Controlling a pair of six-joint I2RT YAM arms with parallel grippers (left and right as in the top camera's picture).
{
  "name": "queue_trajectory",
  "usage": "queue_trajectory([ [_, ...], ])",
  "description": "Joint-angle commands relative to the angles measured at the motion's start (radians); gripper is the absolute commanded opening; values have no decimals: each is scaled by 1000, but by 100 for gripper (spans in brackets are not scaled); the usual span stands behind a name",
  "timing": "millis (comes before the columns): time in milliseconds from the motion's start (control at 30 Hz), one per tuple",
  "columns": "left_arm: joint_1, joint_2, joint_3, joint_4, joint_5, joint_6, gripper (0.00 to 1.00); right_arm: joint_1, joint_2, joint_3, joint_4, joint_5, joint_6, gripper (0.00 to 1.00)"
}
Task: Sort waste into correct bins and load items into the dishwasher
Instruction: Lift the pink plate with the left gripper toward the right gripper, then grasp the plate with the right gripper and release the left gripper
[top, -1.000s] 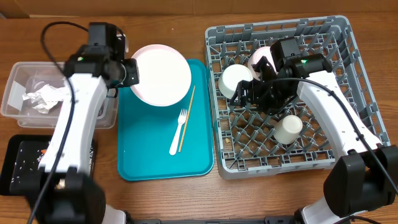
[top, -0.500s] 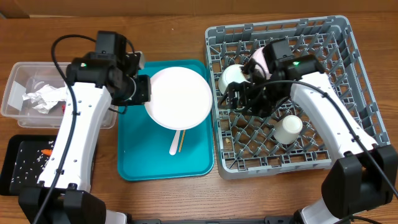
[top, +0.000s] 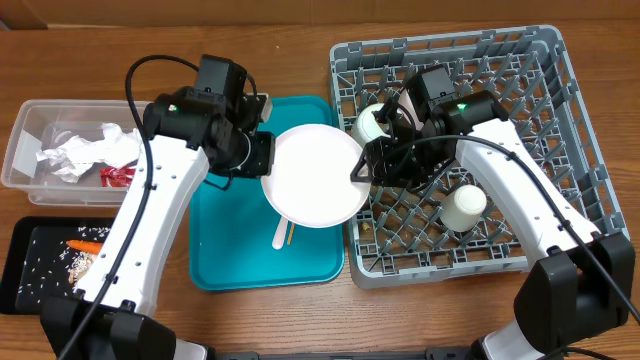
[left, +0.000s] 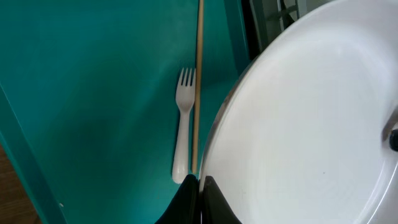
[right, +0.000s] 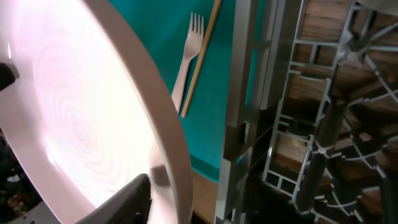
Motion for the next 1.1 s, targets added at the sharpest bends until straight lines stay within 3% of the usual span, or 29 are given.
queue_trajectory([
  [0, -8, -6, 6, -1, 16, -6, 4, 3, -18, 17, 3, -2, -3, 32],
  [167, -8, -6, 6, -1, 16, -6, 4, 3, -18, 17, 3, -2, -3, 21],
  [233, -8, -6, 6, -1, 16, -6, 4, 3, -18, 17, 4, -2, -3, 14],
  [267, -8, -6, 6, -2, 16, -6, 4, 3, -18, 17, 6, -2, -3, 4],
  [433, -9, -6, 6, -5, 16, -6, 6, 3, -18, 17, 20, -2, -2, 4],
  [500, -9, -6, 6, -8, 16, -6, 29, 3, -18, 17, 26, -2, -3, 4],
  [533, -8, -6, 6, -9, 16, -6, 47, 3, -18, 17, 30, -2, -3, 4],
  [600, -8, -6, 6, -8, 16, -6, 72, 3, -18, 17, 38, -2, -3, 4],
  [667, -7, -8, 9, 1, 20, -3, 86, 3, -18, 17, 42, 18, -2, 4],
  [867, -6, -8, 84, -4, 19, -3, 100, -29, -18, 19, 63, 247, 11, 4],
  [1067, -6, -8, 88, -35, -7, -3, 100, -169, -26, 191, 18, 297, 61, 4],
])
